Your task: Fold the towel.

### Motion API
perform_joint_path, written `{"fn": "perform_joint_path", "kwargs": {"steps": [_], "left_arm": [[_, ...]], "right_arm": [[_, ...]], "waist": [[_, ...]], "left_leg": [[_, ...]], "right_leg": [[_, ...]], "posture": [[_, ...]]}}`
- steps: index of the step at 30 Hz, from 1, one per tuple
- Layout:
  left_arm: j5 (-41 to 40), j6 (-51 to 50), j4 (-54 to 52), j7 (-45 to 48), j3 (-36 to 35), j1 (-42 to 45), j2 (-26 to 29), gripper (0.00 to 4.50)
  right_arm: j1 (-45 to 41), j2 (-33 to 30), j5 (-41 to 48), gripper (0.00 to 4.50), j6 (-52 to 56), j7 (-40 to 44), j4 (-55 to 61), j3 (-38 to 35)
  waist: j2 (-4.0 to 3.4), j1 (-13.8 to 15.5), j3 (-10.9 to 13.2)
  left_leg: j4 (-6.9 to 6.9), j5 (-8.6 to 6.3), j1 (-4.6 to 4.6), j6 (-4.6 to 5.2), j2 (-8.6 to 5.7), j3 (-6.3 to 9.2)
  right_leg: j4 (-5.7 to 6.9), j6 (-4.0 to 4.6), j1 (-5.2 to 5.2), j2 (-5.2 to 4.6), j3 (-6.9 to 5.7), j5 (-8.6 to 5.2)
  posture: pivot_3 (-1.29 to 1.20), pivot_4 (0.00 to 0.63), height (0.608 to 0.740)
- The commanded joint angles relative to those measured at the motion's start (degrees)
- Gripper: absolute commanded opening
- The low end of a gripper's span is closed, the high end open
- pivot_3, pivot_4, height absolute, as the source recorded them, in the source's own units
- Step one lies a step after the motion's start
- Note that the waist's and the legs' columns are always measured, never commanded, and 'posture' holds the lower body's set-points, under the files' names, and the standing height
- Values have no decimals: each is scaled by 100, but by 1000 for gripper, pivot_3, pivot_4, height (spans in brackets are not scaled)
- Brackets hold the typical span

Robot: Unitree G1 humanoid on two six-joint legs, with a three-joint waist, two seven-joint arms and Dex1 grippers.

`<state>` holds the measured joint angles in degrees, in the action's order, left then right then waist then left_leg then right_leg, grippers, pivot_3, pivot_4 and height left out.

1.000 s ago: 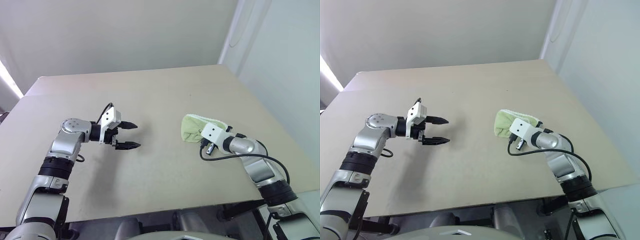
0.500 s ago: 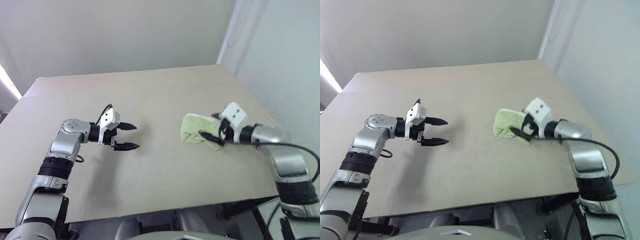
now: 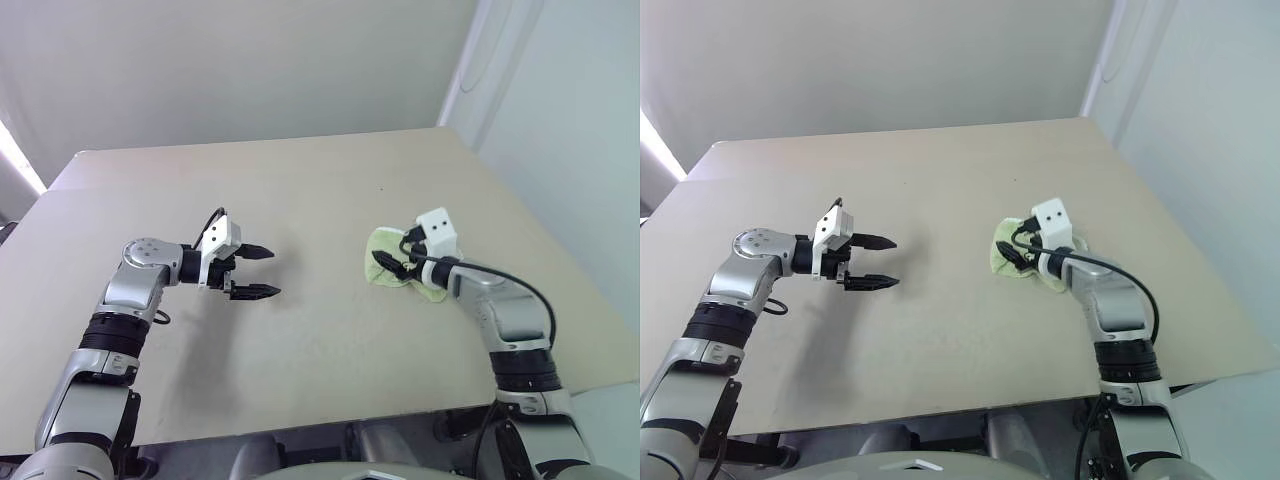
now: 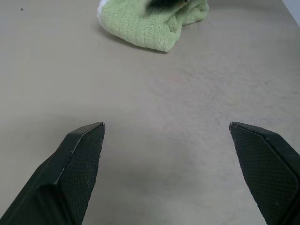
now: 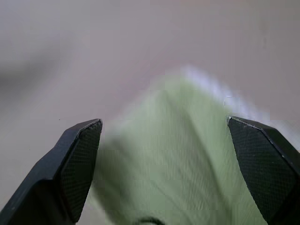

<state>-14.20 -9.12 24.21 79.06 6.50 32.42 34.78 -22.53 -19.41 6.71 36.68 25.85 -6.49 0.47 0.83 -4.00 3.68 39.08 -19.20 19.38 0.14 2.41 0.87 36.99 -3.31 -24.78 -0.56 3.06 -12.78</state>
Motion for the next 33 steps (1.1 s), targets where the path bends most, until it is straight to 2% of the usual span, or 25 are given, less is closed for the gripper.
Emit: {"fn": "perform_joint_path", "kwargs": {"steps": [1, 4, 9, 14, 17, 22, 25, 29, 33], "left_arm": [[-18, -71, -303, -88, -28, 152, -4, 4500], [-49, -169, -447, -115, -30, 132, 10, 4500], [-70, -261, -536, -125, -60, 145, 42, 4500], [-95, -330, -589, -121, -80, 139, 62, 4500], [-106, -357, -604, -115, -79, 136, 66, 4500], [-116, -345, -467, -82, -109, 200, 68, 4500], [-86, -258, -347, -53, -112, 212, 59, 4500], [-220, -277, -260, 65, -211, 209, 57, 4500], [-345, -395, -251, 215, -265, 196, 108, 4500]], "right_arm": [[-82, 130, -408, 4478, -676, -442, -819, 162], [-68, 263, -454, 4478, -849, -508, -1034, 280], [-11, 258, -354, 4478, -801, -305, -584, 334], [-84, 6, 139, 4478, -321, 126, 190, -19], [-248, -24, 694, 4478, 115, 240, 639, -477], [-601, 3, 1207, 4478, 345, 102, 623, -1077], [-586, -35, 965, 4478, 174, -19, 217, -953], [-218, -156, 304, 4478, -358, -6, -379, -264], [-151, -91, 76, 4478, -665, -122, -798, -92]], "waist": [[1, -12, -1], [6, -17, -4], [7, -26, -6], [2, -14, -3], [1, -4, -2], [0, -1, -1], [0, -2, -1], [0, -6, -1], [1, -21, -2]], "left_leg": [[0, 0, -1, 0, 0, 0], [-1, 0, -8, 0, 2, 1], [4, 1, -19, -1, 1, 3], [0, 0, -8, -1, 1, 12], [1, 0, -2, -1, 1, 13], [1, 0, -2, 0, 0, 13], [0, 0, -3, 0, 0, 15], [-2, 0, -1, 0, 0, 14], [-4, 0, 1, 0, -1, 8]], "right_leg": [[2, 0, 1, 0, 0, 0], [3, 1, 34, 2, 0, -1], [10, 0, 46, 4, 3, 0], [10, 2, 28, 9, 2, 0], [7, 0, 8, 8, 2, 1], [6, 0, 5, 7, 2, 0], [6, 1, 5, 8, -1, 0], [-1, 1, 5, 7, -1, -1], [-2, -1, 4, 6, 5, -1]], "posture": [[0, 0, 712], [0, 0, 712], [0, 0, 712], [0, 0, 712], [0, 0, 712], [0, 0, 712], [0, 0, 712], [0, 0, 712], [0, 0, 712]]}}
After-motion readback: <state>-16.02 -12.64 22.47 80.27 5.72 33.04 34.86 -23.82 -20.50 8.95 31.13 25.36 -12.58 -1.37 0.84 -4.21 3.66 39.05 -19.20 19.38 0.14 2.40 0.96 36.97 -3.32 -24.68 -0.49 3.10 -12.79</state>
